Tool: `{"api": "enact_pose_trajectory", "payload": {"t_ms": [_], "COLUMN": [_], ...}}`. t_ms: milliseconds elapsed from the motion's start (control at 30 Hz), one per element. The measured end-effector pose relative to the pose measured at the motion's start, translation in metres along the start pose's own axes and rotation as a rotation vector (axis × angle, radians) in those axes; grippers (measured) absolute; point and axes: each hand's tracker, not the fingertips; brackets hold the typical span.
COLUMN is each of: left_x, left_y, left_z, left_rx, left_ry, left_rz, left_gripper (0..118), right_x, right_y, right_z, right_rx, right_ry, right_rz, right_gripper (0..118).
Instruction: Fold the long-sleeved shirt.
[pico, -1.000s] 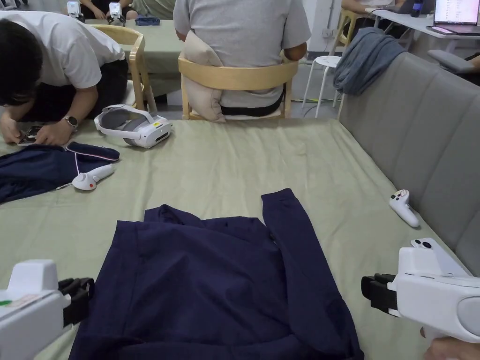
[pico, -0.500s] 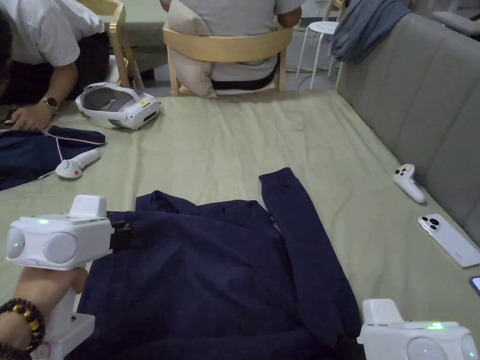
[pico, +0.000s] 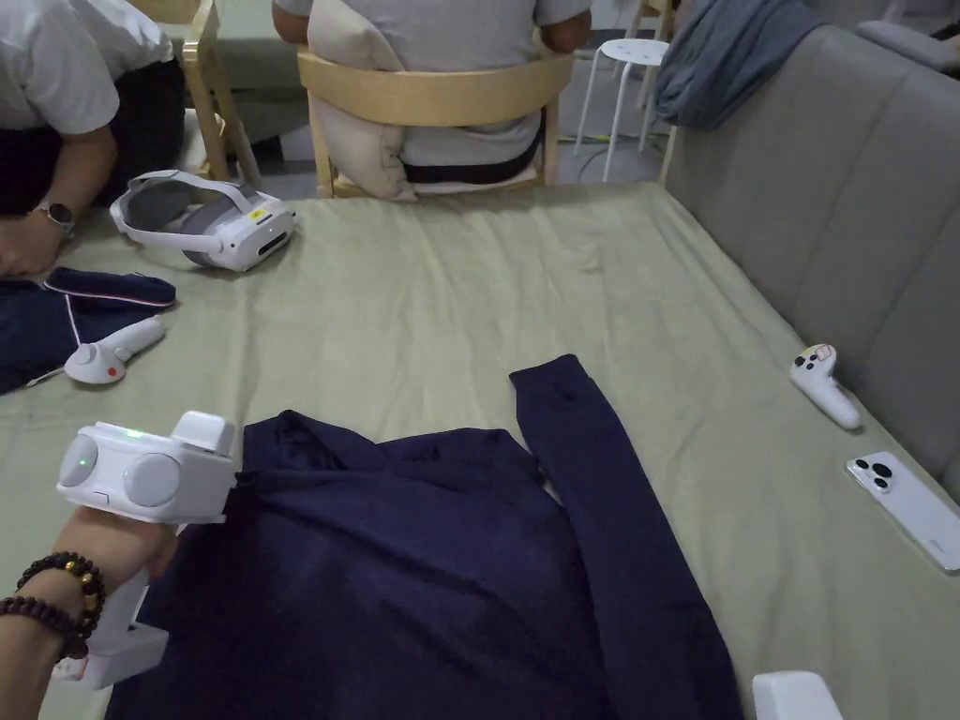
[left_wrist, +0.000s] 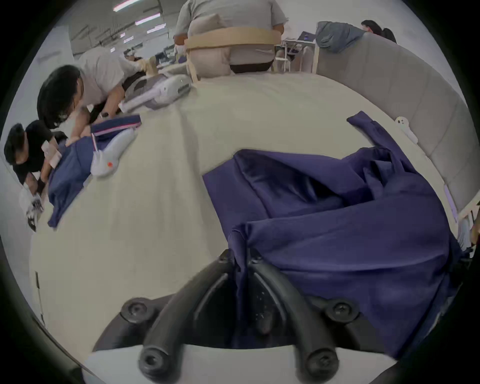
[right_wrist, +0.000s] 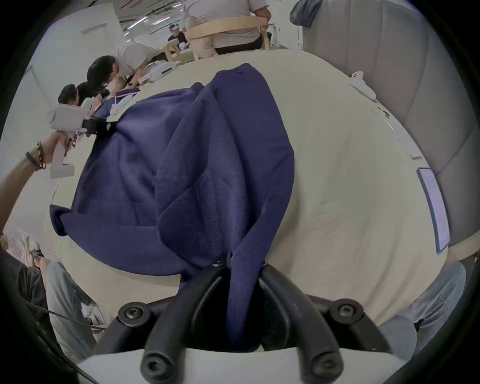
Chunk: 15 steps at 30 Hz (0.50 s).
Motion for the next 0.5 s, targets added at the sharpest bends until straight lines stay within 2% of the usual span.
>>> {"api": "enact_pose_trajectory", "payload": {"t_ms": [67,167,233,400,500], "left_x": [-0.007,-0.026,-0.042,-0.067,-0.090], "left_y": [0.002,0.014,0.027,0.065,0.105], "left_z": [0.016,0.067,0.096,0.216,0.283], "left_rx": [0.018,0.160,0.233,0.455,0.597], "left_ry": [0.021,-0.030,-0.039,-0.037,0.003], "left_rz": [0.020,0.130,0.132,0.180,0.212], "left_gripper": [10,10,10,10,10], "right_x": [0.001,0.006,0.007,0.005,0.003], "right_y": [0.009,0.036,0.063,0.157,0.235], "right_z": [0.016,0.056,0.089,0.177,0.231], "right_rx": [0.021,0.148,0.254,0.505,0.633], "right_ry": [0.009,0.052,0.061,0.033,-0.046], "right_rz": [0.001,0.022,0.049,0.164,0.223], "right_gripper": [9,9,9,8,8]}}
